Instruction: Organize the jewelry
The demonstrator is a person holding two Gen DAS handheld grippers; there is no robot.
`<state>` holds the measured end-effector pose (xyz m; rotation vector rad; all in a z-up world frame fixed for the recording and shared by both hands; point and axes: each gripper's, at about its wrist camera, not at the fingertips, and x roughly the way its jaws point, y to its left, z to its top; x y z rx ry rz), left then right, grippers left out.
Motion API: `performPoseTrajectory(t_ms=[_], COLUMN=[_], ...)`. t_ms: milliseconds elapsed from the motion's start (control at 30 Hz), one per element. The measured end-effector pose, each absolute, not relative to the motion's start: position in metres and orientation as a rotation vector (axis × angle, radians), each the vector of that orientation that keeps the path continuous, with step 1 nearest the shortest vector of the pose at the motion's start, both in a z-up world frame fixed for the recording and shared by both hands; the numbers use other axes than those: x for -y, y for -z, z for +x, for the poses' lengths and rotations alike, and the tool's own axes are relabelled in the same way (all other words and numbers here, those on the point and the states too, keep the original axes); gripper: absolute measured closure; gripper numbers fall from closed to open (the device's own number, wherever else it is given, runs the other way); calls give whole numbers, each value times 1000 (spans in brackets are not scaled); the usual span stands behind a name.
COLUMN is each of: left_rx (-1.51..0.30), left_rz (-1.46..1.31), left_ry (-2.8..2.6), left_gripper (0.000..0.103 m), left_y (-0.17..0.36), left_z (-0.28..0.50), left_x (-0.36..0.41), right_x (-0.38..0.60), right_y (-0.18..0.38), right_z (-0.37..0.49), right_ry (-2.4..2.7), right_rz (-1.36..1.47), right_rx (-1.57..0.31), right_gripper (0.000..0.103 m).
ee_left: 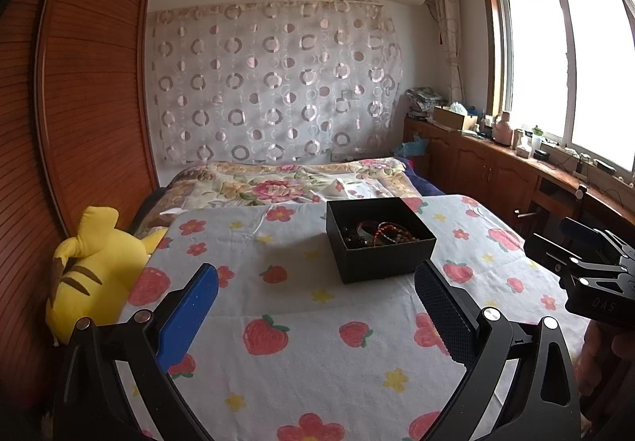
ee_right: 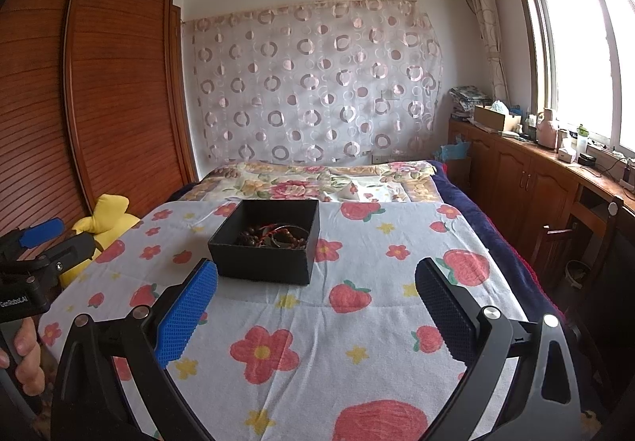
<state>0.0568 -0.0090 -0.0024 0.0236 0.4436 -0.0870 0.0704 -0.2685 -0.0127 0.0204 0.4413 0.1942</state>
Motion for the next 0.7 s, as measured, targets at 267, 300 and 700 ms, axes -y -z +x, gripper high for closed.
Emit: performPoseTrajectory(t_ms=[267, 300, 700], left_rx=[-443, -443, -444], left_rz=[22, 23, 23], left_ry=[87, 86, 87], left_gripper=[7, 7, 7], left_y=[3, 3, 2], left_z=[56, 56, 55], left_x=[9, 9, 12], right_x=[268, 269, 269], right_y=[13, 13, 13], right_z=[70, 70, 70], right_ry=[-194, -195, -193], right_rz=[21, 20, 21], right_rx=[-441, -442, -440], right_gripper=[2, 2, 2])
